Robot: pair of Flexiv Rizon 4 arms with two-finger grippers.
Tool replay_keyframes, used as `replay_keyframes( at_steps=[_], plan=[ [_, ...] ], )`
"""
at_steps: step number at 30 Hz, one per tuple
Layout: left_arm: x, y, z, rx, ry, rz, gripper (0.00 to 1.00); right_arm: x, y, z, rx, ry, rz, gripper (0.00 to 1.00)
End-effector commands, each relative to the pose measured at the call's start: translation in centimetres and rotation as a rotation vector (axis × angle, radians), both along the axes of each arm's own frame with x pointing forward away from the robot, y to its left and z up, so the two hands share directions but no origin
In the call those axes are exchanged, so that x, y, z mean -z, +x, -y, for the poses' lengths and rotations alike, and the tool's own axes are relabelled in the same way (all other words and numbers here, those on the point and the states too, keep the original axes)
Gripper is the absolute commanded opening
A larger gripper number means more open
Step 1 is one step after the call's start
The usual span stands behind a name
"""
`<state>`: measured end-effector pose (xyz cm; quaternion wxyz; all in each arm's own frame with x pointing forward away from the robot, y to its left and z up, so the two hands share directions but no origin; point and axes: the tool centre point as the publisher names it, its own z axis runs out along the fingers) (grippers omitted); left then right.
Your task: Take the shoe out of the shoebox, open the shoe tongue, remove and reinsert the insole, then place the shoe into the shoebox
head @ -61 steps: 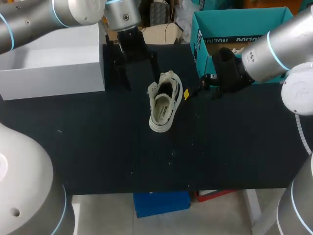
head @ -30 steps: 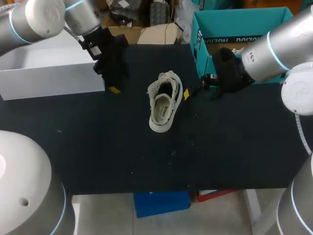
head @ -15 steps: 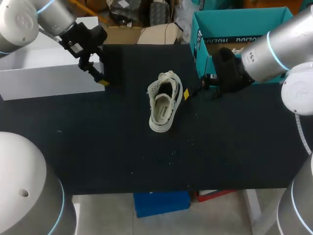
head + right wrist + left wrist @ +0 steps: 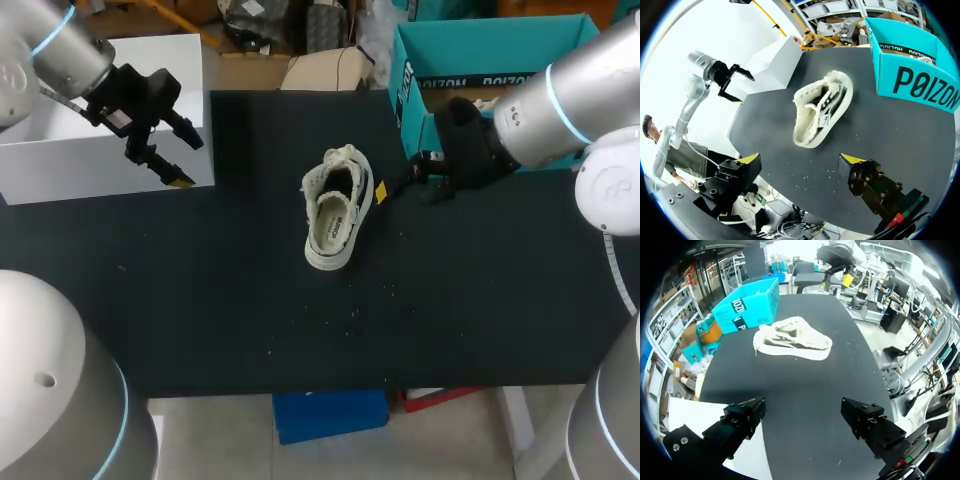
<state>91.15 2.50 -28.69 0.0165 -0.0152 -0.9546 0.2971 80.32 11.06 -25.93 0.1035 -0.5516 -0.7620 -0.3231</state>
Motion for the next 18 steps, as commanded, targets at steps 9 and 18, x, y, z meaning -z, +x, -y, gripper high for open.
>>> replay_keyframes(
  at_steps=[9,18],
  plan=[
    [0.2,-0.3,-0.1,-0.011,-0.004,0.004,1.0,0.1,1.9,-3.8,0.059,-0.351,-0.081,1.0],
    [0.2,-0.3,-0.1,-0.011,-0.004,0.004,1.0,0.8,2.9,-5.2,0.114,-0.37,-0.073,1.0]
  ],
)
